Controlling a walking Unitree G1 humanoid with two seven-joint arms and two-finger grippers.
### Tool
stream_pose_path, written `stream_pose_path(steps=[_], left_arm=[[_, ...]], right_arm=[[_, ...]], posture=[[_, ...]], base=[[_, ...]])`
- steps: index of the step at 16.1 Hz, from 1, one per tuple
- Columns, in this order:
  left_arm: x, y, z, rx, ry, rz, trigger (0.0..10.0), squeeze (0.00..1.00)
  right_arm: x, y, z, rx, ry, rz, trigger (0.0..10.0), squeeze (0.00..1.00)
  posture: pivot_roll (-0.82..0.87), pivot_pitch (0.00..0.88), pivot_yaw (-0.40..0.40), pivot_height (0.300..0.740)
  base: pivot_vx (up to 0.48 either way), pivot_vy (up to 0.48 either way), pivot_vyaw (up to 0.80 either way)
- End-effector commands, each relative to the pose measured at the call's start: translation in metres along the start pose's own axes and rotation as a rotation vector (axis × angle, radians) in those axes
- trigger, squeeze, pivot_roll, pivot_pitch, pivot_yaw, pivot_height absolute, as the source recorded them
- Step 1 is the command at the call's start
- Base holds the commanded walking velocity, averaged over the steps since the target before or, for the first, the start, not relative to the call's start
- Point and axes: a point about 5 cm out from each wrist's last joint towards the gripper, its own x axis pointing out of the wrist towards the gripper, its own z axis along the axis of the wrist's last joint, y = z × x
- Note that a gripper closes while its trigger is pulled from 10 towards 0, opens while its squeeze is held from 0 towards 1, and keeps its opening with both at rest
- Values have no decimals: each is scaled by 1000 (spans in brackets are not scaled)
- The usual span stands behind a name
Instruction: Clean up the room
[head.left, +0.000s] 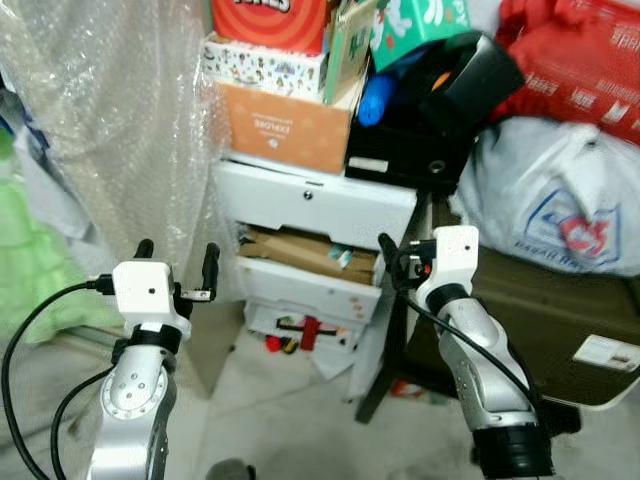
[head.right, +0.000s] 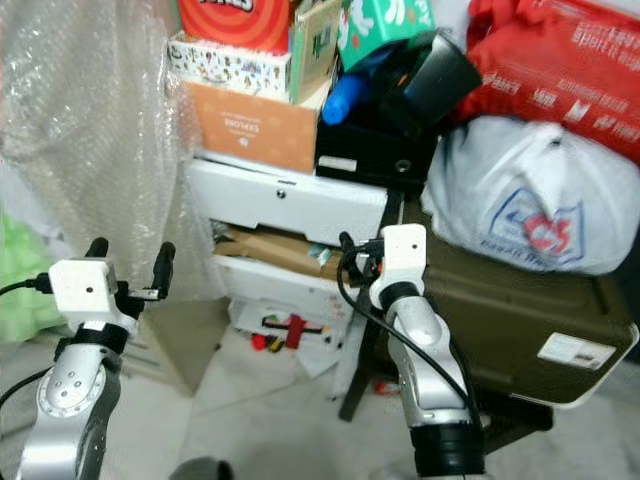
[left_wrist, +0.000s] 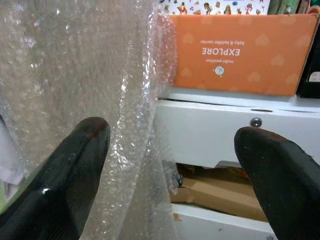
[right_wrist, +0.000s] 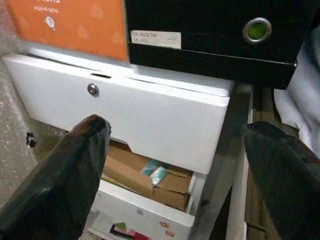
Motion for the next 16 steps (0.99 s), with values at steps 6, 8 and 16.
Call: stream_pose_path(steps=[6,8,16], left_arm=[[-15,4,-9,12,46,-22,10000,0],[-21,11,-13,14,71,-17,10000,0],[-19,4,-14,-19,61,7,10000,0]], right_arm=[[-35,-25,-6,4,-6,-106,10000,0],[-52,-36,-16,1,28,-140,10000,0],[-41,-24,-12,-21,34,-54,10000,0]], posture=[[-113,0,14,740],[-122,0,14,740],[-99,0,-47,740]], base=[[0,0,0],[0,0,0],[0,0,300]])
